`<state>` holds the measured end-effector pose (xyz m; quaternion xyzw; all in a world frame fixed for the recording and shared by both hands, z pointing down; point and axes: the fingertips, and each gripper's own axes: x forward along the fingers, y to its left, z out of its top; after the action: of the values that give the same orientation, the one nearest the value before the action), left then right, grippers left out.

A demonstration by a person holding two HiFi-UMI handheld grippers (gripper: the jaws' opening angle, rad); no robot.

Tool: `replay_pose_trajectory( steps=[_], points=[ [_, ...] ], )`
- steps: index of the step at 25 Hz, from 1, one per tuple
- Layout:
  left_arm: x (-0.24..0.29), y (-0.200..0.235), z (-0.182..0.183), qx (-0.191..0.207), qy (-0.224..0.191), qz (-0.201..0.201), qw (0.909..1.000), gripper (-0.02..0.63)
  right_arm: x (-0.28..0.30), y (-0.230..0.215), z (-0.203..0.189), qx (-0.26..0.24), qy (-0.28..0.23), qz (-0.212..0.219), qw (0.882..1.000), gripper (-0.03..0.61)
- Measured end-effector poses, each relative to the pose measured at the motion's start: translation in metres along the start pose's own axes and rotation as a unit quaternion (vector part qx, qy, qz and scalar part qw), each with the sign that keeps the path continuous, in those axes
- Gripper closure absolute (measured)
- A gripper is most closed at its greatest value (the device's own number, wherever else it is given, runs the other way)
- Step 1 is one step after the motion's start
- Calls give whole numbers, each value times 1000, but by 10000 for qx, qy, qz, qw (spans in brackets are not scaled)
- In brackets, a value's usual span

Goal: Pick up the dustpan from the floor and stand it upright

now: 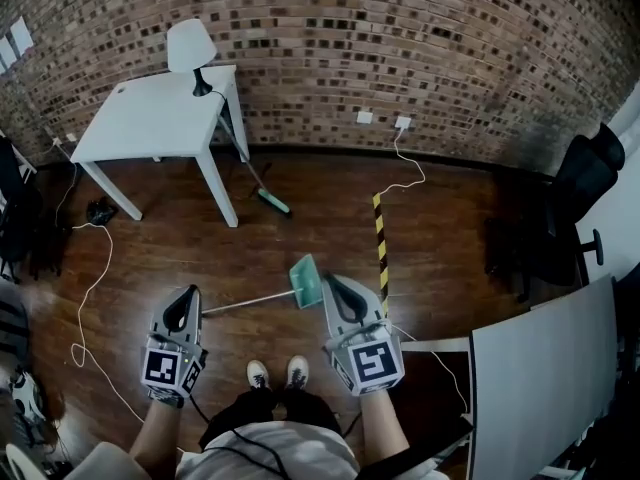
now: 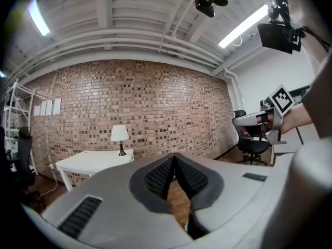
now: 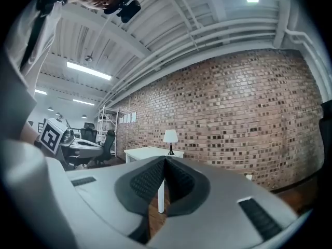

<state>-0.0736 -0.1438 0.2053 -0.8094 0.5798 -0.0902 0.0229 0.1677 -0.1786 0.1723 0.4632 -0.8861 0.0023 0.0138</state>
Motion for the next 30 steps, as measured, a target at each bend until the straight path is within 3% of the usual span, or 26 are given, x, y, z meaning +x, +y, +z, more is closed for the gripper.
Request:
replay_pose_trajectory(
  steps=[3,6,10,13,16,18,20,23,27,28,30],
  points=[
    [12,8,-17,-354,234,18,9991,607,10,-6,-11,232,-23,62,9997,592],
    [24,23,-39,-1036,509,134,9932,607,26,-12,-33,327,202,3,9993,591],
    [35,43,-74,-1787,799,298,9802,600,52,-18,-79,367,948,-98,9948,568],
    [45,46,-116,-1969,1282,238,9717,590,65,-21,-112,441,1201,-75,9918,566],
    [50,48,-169,-2378,1830,63,9539,525,79,-14,-147,332,1421,-26,9893,558],
    [47,52,-202,-2915,2071,-30,9339,513,87,-3,-171,241,1593,68,9869,558],
    [51,55,-236,-3711,2170,-43,9029,488,96,1,-200,127,1855,176,9824,557],
    [54,65,-300,-4940,2239,247,8398,485,107,3,-258,-18,2435,330,9693,507],
    [58,64,-391,-5930,2430,826,7632,482,116,-3,-328,-66,3098,393,9500,494],
    [59,62,-414,-6081,2468,962,7483,474,118,-7,-347,-2,3209,375,9464,493],
    [67,58,-457,-6149,2597,1159,7356,462,123,-19,-389,251,3377,327,9403,464]
  ],
)
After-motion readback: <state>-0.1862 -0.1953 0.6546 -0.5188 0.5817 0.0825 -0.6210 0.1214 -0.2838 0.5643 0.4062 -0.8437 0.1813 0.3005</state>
